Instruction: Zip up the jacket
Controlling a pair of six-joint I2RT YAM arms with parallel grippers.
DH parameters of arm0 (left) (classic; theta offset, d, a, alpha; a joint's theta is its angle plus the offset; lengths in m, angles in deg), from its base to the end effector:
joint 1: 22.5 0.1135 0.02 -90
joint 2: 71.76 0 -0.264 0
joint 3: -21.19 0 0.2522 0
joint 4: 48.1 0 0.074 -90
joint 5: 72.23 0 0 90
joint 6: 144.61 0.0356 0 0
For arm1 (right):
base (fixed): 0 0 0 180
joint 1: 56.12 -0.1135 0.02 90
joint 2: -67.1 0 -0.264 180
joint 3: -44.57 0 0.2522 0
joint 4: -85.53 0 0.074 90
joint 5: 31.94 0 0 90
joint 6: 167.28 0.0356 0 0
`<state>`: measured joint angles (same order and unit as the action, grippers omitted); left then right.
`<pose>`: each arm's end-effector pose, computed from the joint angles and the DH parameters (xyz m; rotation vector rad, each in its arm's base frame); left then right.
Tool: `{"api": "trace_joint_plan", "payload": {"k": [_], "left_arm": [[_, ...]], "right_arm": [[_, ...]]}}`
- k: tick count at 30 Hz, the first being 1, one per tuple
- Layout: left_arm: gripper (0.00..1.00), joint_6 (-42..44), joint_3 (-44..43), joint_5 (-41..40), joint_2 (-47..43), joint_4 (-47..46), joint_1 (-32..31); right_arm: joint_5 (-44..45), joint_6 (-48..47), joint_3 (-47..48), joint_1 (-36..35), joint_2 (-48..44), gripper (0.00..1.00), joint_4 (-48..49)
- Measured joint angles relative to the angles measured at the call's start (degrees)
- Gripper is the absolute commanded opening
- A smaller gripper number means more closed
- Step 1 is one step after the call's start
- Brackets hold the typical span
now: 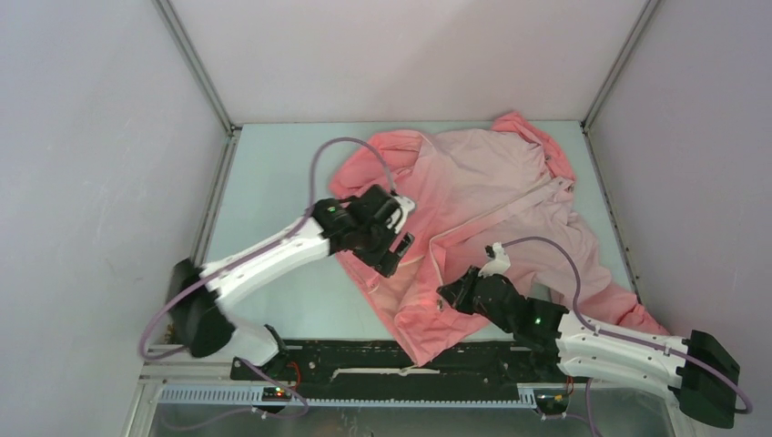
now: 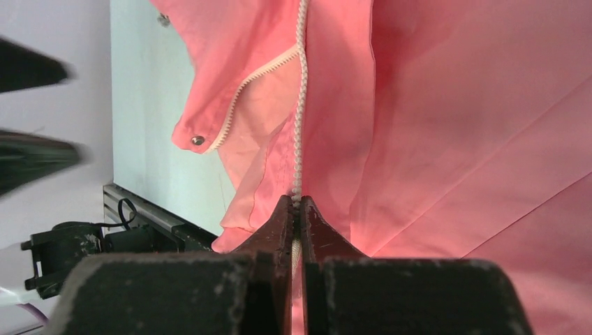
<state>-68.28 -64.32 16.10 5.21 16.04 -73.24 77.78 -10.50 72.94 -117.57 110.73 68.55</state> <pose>0.1728 -0.2098 0.3177 0.8124 2.4598 -0.3954 0.0885 0.1376 0.1719 0.3190 2.2302 0.9427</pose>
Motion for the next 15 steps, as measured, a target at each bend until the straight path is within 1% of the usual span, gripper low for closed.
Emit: {"api": "trace_joint_plan", "payload": {"k": [3,6,8,12,15], "left_arm": [[0.84,5.2,-1.0,1.6,10.3,3.4,0.3],[0.79,8.0,-1.7,2.1,16.6,5.4,0.4],[0.75,9.2,-3.0,1.9,19.2,6.1,0.4],[0.63,10.3,-5.0,0.7,22.4,5.7,0.6],[0.59,10.7,-5.3,0.3,24.0,5.2,0.9]], "right_arm": [[0.0,-0.4,0.0,0.0,-1.8,0.00,-0.7],[0.0,-0.5,0.0,0.0,-3.7,0.00,-1.5],[0.0,-0.5,0.0,0.0,-4.6,0.00,-1.6],[0.0,-0.3,0.0,0.0,-5.2,0.00,-1.9],[0.0,-0.1,0.0,0.0,-5.2,0.00,-2.1]]}}
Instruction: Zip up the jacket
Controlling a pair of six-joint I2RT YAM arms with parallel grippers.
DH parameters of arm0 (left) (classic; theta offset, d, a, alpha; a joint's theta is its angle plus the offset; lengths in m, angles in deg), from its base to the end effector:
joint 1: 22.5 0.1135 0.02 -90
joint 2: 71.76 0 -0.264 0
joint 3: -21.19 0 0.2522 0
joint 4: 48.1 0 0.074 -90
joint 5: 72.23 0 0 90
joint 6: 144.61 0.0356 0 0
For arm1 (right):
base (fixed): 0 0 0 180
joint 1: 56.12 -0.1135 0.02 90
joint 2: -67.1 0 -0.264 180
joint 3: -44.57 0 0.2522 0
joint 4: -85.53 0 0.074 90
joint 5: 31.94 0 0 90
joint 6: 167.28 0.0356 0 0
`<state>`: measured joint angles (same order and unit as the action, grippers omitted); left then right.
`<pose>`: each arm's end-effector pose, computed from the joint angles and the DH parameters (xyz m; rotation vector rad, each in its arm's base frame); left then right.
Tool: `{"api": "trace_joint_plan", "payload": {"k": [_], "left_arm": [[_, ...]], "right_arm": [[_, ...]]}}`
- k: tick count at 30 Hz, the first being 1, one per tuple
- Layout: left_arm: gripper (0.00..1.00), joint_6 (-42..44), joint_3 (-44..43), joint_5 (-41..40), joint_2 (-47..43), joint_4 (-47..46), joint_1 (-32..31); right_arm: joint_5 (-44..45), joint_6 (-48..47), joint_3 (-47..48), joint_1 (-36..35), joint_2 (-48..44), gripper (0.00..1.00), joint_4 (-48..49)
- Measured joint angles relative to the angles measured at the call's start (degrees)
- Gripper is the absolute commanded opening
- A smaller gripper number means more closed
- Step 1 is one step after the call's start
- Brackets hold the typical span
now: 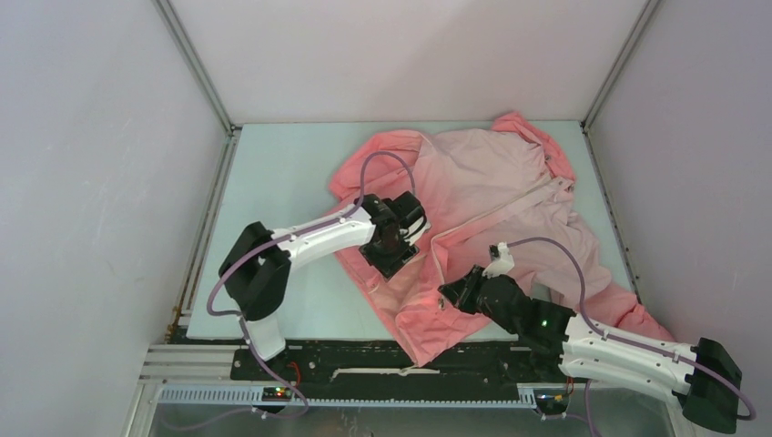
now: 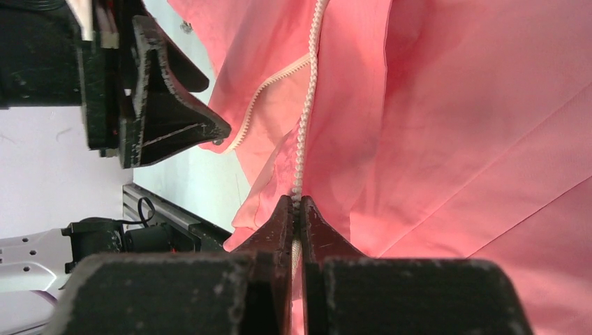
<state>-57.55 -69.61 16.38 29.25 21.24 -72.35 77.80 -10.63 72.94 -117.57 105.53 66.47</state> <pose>0.2189 -0.2582 0.2202 1.1776 2.7224 -0.0884 0.0848 0.1308 0.1812 0.3243 2.1864 0.9944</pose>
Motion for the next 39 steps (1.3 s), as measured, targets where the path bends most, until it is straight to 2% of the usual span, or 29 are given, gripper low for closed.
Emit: {"api": "trace_joint_plan", "payload": {"k": [6,11,12,16,17,21,25,28,32,34,39], "left_arm": [[0.53,0.1,0.0,-0.2,3.6,-1.0,0.6],[0.40,0.5,0.0,-0.7,6.1,-1.4,0.9],[0.36,0.6,0.0,-1.0,6.4,-1.5,0.9],[0.04,0.6,0.0,-1.4,6.6,-2.3,1.4],[0.01,0.5,0.0,-1.2,6.6,-2.6,1.7],[0.00,-0.5,0.4,3.0,4.5,-5.1,4.1],[0.00,-4.5,5.7,12.7,-5.2,-13.8,8.9],[0.00,-8.9,14.2,20.3,-15.6,-26.3,12.0],[0.00,-16.2,28.9,27.8,-25.8,-45.9,11.9],[0.00,-19.3,34.2,29.9,-27.6,-54.0,11.5],[0.00,-22.6,40.0,29.3,-30.3,-65.6,9.1]], "right_arm": [[0.0,0.4,0.0,0.0,0.0,0.00,-0.2],[0.0,0.4,-0.1,0.0,-0.7,0.00,-0.3],[0.0,0.5,-0.1,0.0,-0.8,0.00,-0.4],[0.2,1.5,-0.1,0.0,-0.4,0.00,-0.8],[0.3,2.0,-0.1,0.0,0.0,0.00,-0.9],[0.4,4.0,0.0,0.0,2.5,0.00,-0.9],[0.9,6.8,-0.1,0.0,4.5,0.00,1.4],[2.2,9.1,0.0,-0.1,6.2,0.00,4.6],[4.3,12.9,0.9,-0.3,10.1,0.00,7.9],[5.4,15.1,2.4,-0.4,12.8,0.00,8.6],[6.5,19.3,5.8,-0.7,17.9,0.00,10.0]]}}
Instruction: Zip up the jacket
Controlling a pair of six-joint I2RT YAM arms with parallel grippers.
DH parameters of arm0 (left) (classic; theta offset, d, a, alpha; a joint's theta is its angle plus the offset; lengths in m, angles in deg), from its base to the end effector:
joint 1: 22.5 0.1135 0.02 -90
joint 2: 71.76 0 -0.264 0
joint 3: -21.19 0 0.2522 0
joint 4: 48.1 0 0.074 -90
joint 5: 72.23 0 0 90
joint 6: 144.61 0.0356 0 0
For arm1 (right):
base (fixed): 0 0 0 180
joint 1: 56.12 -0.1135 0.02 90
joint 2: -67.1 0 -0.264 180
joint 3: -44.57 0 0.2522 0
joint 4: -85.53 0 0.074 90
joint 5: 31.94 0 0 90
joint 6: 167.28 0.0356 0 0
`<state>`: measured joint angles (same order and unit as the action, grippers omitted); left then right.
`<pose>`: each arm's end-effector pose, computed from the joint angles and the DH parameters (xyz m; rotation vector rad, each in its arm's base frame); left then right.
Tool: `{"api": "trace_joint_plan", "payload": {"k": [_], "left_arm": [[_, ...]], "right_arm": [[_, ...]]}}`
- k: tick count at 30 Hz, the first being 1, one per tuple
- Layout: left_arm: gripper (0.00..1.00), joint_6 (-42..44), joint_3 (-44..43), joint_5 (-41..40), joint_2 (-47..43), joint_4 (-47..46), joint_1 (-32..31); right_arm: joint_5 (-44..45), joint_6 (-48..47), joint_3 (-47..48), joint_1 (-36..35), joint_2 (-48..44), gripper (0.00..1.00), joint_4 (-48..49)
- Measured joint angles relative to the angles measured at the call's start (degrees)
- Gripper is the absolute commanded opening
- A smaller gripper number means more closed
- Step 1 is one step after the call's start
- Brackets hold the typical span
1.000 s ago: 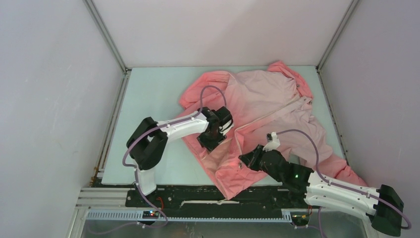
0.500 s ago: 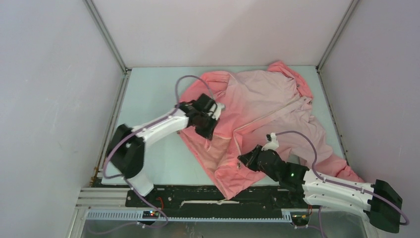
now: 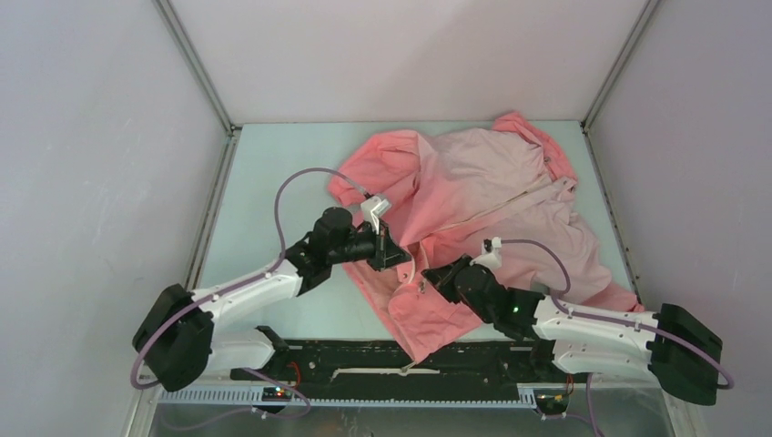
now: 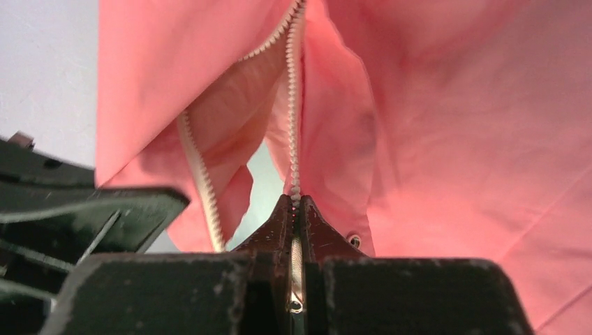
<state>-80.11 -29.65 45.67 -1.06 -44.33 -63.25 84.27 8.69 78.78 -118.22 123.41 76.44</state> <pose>0.1911 -0.1866 0.2347 0.6225 2.0552 -1.1985 0.1065 0.1675 0.1834 0.7469 2.1199 1.0648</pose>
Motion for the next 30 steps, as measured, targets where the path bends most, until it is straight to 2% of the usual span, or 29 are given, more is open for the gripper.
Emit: {"api": "trace_joint_plan", "payload": {"k": [8,16,22,30], "left_arm": [[0.00,-3.0,3.7,-3.5,-4.1,-13.1,-3.4],[0.00,-4.6,6.7,-6.9,-4.8,-16.7,-3.4],[0.00,-7.1,8.0,-7.2,-5.0,-21.8,-3.4],[0.00,-9.6,11.4,-7.4,-8.0,-25.9,-3.4]], "right_arm": [[1.7,2.3,2.8,-1.5,2.8,0.00,0.6],[9.1,-1.2,2.6,-6.9,0.1,0.00,1.3],[12.4,-8.9,-8.5,-8.4,-6.1,0.00,19.8],[15.0,-17.4,-14.2,-9.1,-6.3,0.00,34.2]]}}
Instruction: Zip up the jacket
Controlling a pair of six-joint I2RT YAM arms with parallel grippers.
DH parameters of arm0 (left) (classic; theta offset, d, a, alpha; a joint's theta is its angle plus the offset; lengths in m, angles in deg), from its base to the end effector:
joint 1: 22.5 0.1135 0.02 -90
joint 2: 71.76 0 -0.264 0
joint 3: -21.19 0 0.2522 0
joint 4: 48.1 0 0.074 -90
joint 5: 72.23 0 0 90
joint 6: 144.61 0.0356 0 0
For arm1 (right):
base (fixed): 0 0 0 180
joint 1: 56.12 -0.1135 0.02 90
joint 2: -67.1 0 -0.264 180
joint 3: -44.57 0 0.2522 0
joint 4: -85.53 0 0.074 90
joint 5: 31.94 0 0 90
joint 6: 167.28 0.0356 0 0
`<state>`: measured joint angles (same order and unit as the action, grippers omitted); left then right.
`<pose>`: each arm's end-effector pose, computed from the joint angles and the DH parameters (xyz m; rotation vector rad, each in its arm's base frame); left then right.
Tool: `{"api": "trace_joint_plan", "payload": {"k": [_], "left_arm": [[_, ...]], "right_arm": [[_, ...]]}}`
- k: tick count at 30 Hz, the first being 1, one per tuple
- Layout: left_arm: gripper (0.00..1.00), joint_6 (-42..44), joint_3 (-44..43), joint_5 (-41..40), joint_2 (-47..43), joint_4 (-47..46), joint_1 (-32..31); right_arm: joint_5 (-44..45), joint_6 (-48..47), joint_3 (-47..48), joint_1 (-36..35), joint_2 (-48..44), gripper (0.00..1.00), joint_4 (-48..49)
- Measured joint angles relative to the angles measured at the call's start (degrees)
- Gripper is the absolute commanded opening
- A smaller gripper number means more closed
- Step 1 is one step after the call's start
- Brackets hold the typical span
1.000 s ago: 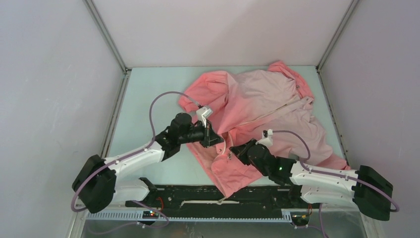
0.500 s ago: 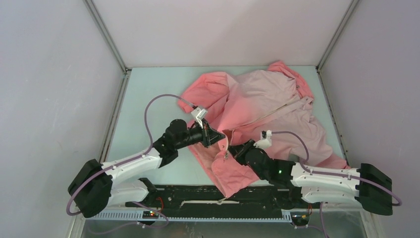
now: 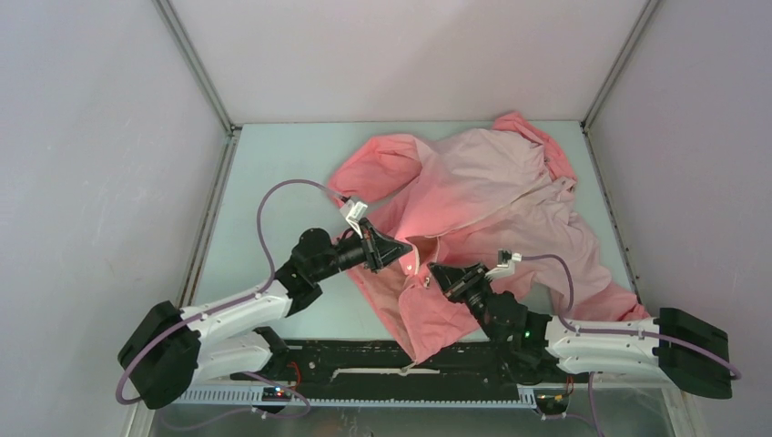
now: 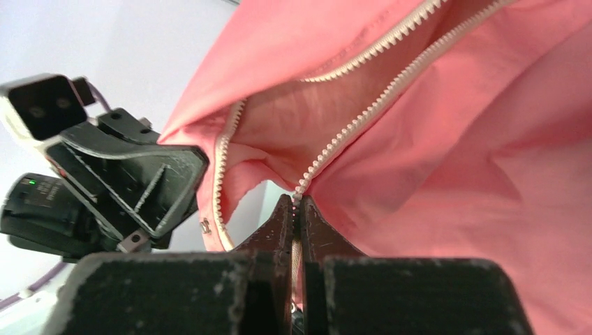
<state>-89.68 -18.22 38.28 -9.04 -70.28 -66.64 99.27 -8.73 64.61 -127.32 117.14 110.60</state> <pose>0.1621 -0.1747 0.2462 0.4446 1.7077 -1.3282 0.0768 0.1527 0.1811 0.5459 1.7099 1.2422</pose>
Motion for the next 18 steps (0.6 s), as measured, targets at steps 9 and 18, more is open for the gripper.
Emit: {"api": "trace_joint_plan", "payload": {"k": [9,18], "left_arm": [[0.00,-1.0,0.6,0.1,-0.4,-3.1,0.0],[0.00,-0.6,0.6,0.1,0.5,-3.6,0.0]], "right_arm": [[0.7,-4.1,-0.1,0.0,6.7,0.00,12.3],[0.7,-4.1,0.1,0.0,8.7,0.00,15.6]]}}
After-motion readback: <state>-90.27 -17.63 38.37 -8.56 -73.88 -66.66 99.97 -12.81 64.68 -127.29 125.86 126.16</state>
